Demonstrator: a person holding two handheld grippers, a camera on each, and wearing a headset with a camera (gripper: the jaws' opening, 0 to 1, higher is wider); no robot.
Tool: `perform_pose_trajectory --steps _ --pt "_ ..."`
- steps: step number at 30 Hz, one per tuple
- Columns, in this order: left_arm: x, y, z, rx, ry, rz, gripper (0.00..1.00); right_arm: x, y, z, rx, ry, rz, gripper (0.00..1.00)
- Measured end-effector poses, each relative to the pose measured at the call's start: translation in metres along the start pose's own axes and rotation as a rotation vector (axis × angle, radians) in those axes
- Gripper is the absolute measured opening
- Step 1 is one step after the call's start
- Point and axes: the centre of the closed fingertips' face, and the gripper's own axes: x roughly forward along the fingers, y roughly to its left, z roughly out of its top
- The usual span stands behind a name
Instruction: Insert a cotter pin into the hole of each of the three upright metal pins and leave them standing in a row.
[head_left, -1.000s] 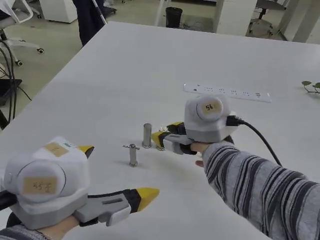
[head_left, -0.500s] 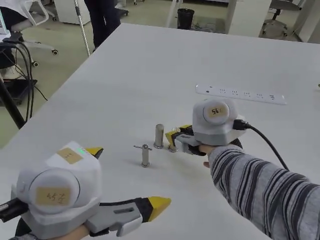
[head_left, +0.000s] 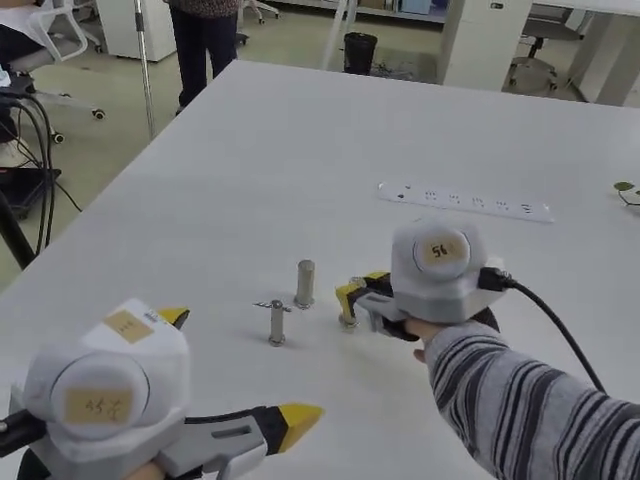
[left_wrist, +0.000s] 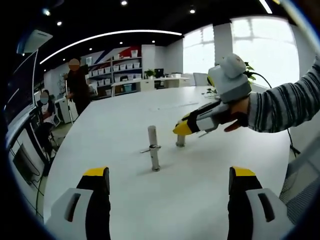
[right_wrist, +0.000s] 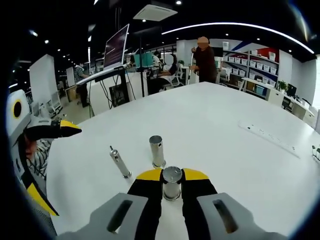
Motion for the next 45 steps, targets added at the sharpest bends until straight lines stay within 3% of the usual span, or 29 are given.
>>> perform_pose_trajectory --steps 12,17,28,40,41,42,45 --pt "0.000 -0.002 0.002 0.001 -0.007 -0.007 0.99 -0.042 0.019 -0.019 0.045 0.008 -0.028 0.09" --pt "-0.001 -0.002 0.004 0.024 -0.012 -0.003 0.99 -0.052 0.028 -0.024 0.050 0.009 -0.032 0.09" --pt "-0.002 -0.005 0.004 0.016 -0.016 -0.018 0.99 -0.059 0.045 -0.042 0.053 0.033 -0.041 0.09" --pt "-0.002 -0.008 0.003 0.017 -0.016 -0.027 0.99 -0.060 0.053 -0.060 0.069 0.061 -0.063 0.09" --pt "-0.002 -0.007 0.004 0.018 -0.017 -0.027 0.99 -0.060 0.054 -0.058 0.077 0.032 -0.065 0.09" --pt "-0.002 -0.007 0.004 0.019 -0.017 -0.027 0.99 -0.066 0.055 -0.062 0.065 0.050 -0.067 0.09" --pt "-0.001 -0.008 0.003 0.018 -0.017 -0.031 0.99 -0.067 0.057 -0.060 0.037 0.040 -0.063 0.09"
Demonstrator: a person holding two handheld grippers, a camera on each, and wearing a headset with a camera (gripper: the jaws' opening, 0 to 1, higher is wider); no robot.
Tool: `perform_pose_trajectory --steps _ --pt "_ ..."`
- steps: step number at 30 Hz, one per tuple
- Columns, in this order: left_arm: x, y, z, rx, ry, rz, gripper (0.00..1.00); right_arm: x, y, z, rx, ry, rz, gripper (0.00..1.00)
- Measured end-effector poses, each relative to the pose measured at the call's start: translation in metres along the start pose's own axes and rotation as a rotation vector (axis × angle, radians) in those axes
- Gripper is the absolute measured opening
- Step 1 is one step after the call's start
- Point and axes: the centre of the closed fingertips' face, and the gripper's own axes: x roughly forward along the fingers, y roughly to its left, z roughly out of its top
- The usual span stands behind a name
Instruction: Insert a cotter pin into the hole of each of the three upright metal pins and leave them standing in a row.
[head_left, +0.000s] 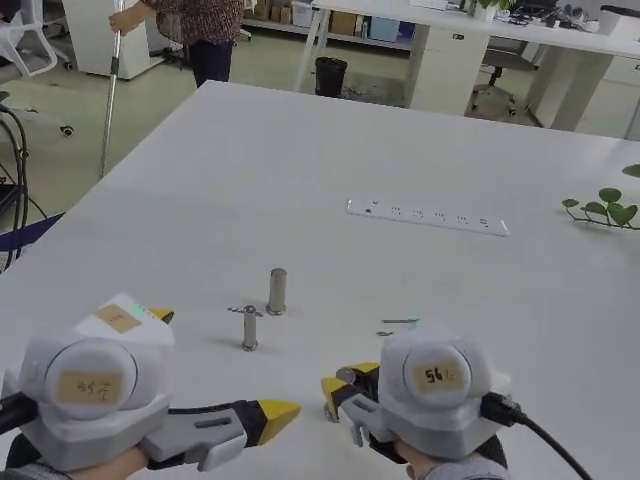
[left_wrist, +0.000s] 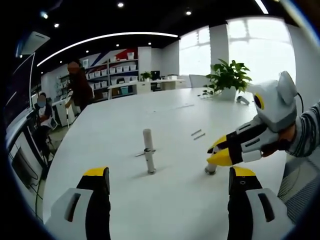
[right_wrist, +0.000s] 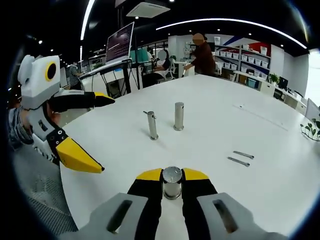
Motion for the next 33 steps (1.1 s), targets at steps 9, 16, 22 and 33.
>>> perform_pose_trajectory --steps 9,16,22,33 --pt "0.000 -0.002 -0.001 0.006 0.006 -0.004 0.99 0.005 -0.001 0.001 -0.022 -0.025 0.010 0.09" --pt "0.001 -0.003 -0.002 0.008 0.012 -0.009 0.99 0.001 0.002 0.003 -0.076 -0.045 0.062 0.14" --pt "0.002 -0.004 -0.002 0.006 0.014 -0.012 0.99 -0.010 -0.001 0.003 -0.083 -0.051 0.091 0.23" --pt "0.005 -0.007 -0.004 0.008 0.025 -0.021 0.99 -0.029 -0.019 -0.018 -0.165 0.028 0.211 0.30"
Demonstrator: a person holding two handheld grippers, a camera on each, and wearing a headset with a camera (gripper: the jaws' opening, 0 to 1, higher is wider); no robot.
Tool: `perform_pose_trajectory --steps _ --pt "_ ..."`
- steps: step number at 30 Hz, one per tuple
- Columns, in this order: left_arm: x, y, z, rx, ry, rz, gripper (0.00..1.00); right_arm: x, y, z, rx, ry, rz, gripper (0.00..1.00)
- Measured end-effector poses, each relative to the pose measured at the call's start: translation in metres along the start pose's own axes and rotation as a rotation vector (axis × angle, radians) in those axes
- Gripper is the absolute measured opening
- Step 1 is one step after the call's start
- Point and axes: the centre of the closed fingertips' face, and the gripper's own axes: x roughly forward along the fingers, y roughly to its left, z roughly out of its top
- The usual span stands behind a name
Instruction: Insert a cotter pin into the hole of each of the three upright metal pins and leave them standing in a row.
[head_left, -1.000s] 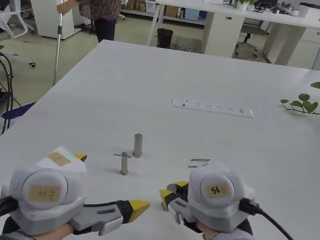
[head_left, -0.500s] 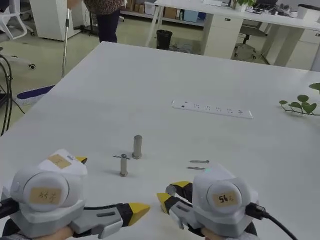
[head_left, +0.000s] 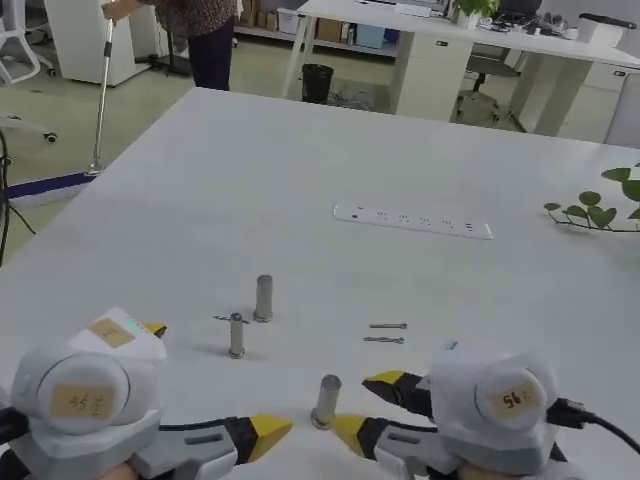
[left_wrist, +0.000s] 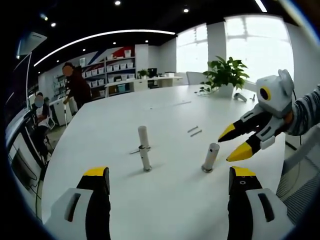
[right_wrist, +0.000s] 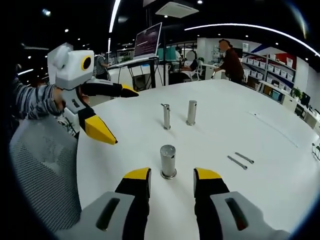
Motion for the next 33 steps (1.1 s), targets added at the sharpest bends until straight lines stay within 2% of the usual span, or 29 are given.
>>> perform_pose_trajectory --steps 2,5,10,15,18,27,33 --pt "0.000 0.000 0.001 0.002 -0.006 0.002 0.99 -0.003 -0.008 -0.004 -0.023 0.022 -0.001 0.29" --pt "0.000 -0.001 0.001 0.000 -0.003 -0.001 0.99 -0.005 -0.021 -0.008 -0.017 0.048 0.000 0.29" --pt "0.000 -0.003 0.000 0.006 -0.001 -0.007 0.99 -0.009 -0.046 -0.007 -0.055 0.091 0.000 0.27" --pt "0.000 -0.003 0.000 0.004 -0.003 -0.007 0.99 -0.005 -0.070 -0.006 -0.071 0.142 0.004 0.26" --pt "0.000 -0.002 0.000 0.002 -0.005 -0.002 0.99 0.000 -0.086 -0.009 -0.085 0.192 0.002 0.26" --pt "0.001 -0.003 -0.002 0.000 0.002 -0.008 0.99 0.015 -0.107 -0.009 -0.121 0.258 0.027 0.23" --pt "0.001 -0.005 -0.003 -0.005 0.007 -0.016 0.99 0.026 -0.120 -0.013 -0.120 0.306 0.044 0.21"
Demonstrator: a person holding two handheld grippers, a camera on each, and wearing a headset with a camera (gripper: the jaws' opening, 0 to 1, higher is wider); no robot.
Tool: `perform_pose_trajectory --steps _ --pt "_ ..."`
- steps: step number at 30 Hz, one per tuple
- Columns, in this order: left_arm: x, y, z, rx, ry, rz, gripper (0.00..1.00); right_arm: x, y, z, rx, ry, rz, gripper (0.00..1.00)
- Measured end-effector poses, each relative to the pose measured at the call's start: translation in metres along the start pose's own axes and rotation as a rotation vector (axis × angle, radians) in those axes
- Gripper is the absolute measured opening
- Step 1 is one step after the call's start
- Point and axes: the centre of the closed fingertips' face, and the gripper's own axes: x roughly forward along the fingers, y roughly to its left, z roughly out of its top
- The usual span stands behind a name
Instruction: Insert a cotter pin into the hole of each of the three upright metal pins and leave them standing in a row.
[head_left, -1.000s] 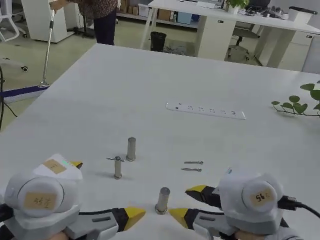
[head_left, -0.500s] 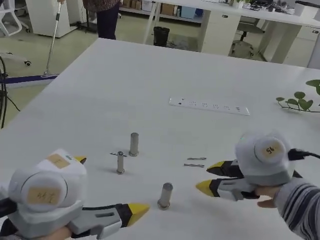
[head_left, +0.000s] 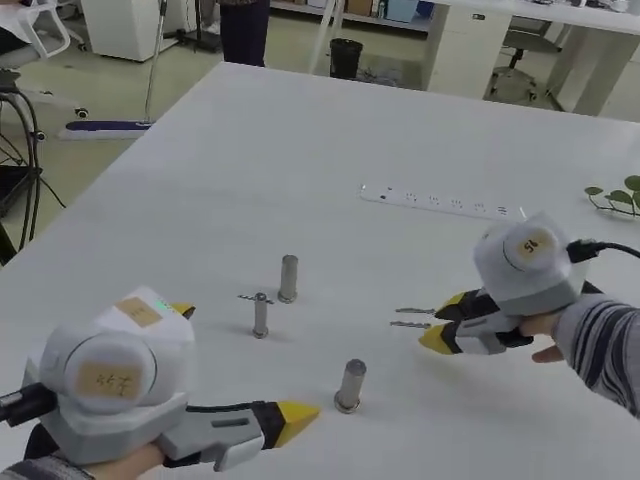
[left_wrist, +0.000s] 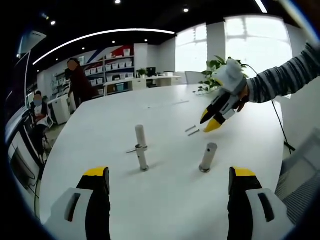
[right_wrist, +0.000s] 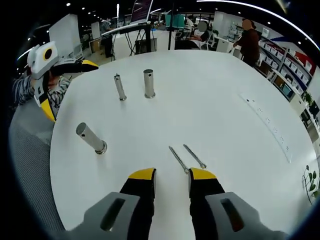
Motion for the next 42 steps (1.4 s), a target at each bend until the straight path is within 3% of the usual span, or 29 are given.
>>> perform_pose_trajectory --steps 15,30,37,42 --pt "0.000 0.000 -0.002 -0.005 0.008 -0.006 0.98 0.017 -0.005 0.002 -0.055 0.093 0.045 0.16" --pt "0.001 -0.001 -0.002 -0.006 0.015 -0.011 0.97 0.021 -0.001 -0.001 -0.097 0.153 0.084 0.07" --pt "0.001 -0.001 -0.002 -0.005 0.017 -0.012 0.96 0.021 0.000 -0.004 -0.144 0.190 0.081 0.00" --pt "0.001 -0.002 -0.003 -0.004 0.018 -0.016 0.96 0.022 0.000 -0.004 -0.167 0.187 0.070 0.00"
